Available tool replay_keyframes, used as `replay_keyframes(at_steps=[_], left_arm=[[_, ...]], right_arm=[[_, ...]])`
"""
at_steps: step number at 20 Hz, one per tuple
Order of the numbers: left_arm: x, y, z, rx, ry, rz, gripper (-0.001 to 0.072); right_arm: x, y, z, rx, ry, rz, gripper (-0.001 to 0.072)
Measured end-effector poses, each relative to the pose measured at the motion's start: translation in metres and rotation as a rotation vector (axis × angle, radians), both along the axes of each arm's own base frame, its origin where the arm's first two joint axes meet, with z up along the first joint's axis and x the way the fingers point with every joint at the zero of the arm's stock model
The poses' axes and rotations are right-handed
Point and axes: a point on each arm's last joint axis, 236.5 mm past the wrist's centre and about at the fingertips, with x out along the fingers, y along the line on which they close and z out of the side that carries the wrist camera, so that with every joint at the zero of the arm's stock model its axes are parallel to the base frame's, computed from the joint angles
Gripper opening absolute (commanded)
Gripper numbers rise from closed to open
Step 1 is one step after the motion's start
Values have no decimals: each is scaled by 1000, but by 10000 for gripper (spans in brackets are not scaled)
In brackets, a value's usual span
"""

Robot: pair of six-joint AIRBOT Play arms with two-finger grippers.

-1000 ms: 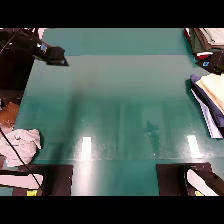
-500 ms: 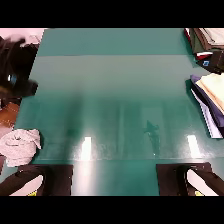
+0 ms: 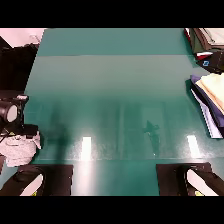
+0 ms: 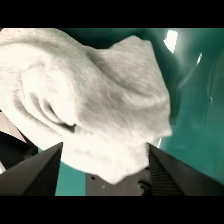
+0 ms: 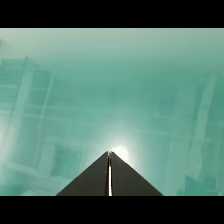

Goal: Fold the shirts.

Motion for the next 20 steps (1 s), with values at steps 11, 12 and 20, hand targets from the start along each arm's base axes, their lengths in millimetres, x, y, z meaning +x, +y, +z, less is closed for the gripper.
replay_keyframes(at_steps=[11,12,20], left_arm=[[28,4,6,-61,-142,31,22],[45,-9,25,-98,-198,-11,22],[94,-205,248,-610,-668,-594,22]], right_arm=[[-5,2,-4,-1,24,16,13],[-5,2,-4,0,24,16,13],[-5,4,-3,6,23,19,13]])
